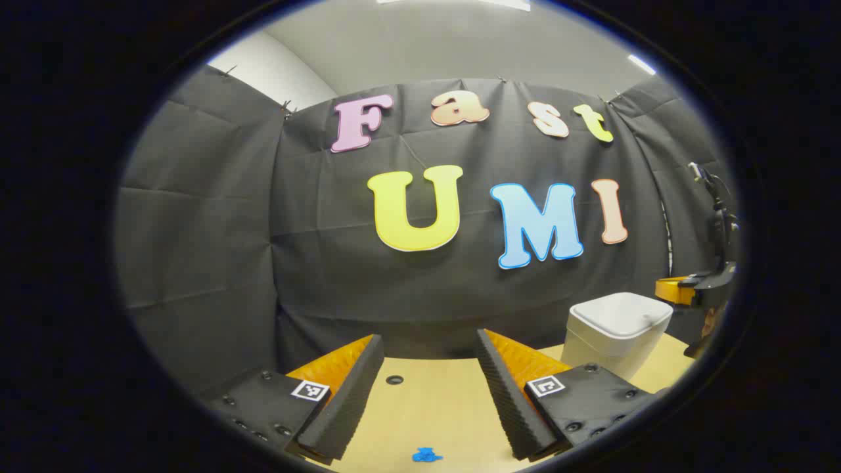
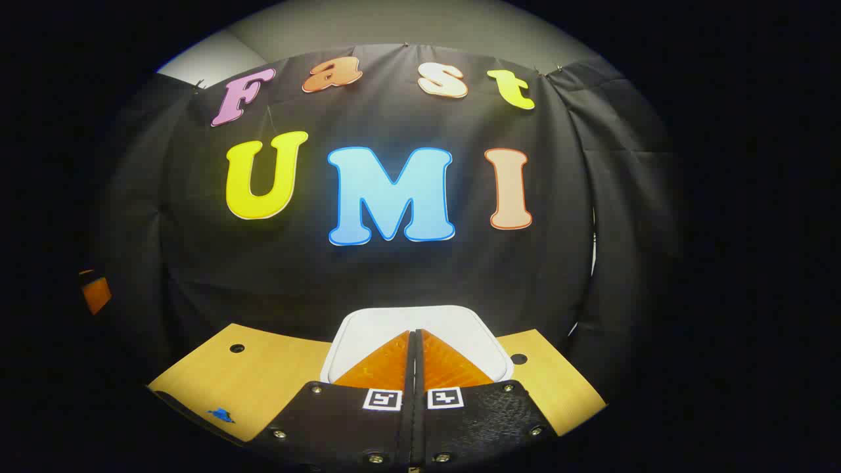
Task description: Press the lid of the desktop garbage bin to open it, pick up the crumpled paper on the desktop and throw it into the bin, then pick up the pop can on the desktop and drop it into the bin, and finally close the garbage bin lid.
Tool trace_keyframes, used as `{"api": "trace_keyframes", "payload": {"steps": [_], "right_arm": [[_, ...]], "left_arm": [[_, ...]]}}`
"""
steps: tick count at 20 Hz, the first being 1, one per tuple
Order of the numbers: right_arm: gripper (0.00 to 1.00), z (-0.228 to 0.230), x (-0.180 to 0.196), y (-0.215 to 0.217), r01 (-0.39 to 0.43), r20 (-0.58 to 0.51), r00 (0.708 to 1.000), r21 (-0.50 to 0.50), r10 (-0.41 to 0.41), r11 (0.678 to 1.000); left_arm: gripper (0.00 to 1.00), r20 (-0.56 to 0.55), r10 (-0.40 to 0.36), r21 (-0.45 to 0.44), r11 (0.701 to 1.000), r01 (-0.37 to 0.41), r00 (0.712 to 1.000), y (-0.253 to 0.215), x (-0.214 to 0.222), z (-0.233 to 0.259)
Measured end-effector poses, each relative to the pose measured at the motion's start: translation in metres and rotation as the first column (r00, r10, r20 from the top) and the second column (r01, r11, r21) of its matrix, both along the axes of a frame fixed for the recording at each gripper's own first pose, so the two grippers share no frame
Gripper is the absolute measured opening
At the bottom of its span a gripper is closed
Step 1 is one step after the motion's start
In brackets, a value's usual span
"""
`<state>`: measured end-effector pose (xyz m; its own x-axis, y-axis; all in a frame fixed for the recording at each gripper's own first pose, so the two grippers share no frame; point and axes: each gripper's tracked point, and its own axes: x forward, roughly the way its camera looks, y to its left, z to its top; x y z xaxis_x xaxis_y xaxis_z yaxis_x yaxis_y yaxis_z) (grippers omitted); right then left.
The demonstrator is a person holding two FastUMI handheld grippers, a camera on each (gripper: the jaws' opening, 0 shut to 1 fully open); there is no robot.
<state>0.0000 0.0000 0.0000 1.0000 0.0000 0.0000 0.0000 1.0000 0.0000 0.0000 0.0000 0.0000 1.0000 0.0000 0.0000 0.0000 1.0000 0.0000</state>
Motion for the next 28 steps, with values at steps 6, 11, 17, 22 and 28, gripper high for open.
{"api": "trace_keyframes", "payload": {"steps": [6, 11, 17, 22, 28], "right_arm": [[0.0, -0.02, 0.013, 0.002, -0.006, -0.067, 0.998, -0.019, 0.004, 1.0], [0.0, -0.023, 0.019, 0.005, -0.013, -0.077, 0.997, -0.001, 0.013, 1.0], [0.0, -0.026, 0.025, 0.003, -0.019, -0.085, 0.996, 0.021, 0.02, 1.0], [0.0, -0.033, 0.029, 0.007, -0.036, -0.099, 0.994, 0.019, 0.038, 0.999], [0.0, -0.048, 0.033, 0.006, -0.035, -0.121, 0.992, 0.032, 0.039, 0.999]], "left_arm": [[0.94, -0.014, 0.0, -0.029, 1.0, 0.0, 1.0, -0.003, 0.008, -0.009], [0.94, -0.028, -0.03, -0.033, 0.999, 0.03, 0.999, -0.012, 0.026, -0.014], [0.85, -0.026, -0.054, -0.043, 0.998, 0.052, 0.998, -0.027, 0.03, -0.013], [0.86, -0.035, -0.044, -0.052, 0.998, 0.042, 0.998, -0.023, 0.031, -0.015], [0.94, -0.043, -0.024, -0.056, 0.998, 0.022, 0.999, -0.016, 0.03, -0.017]]}}
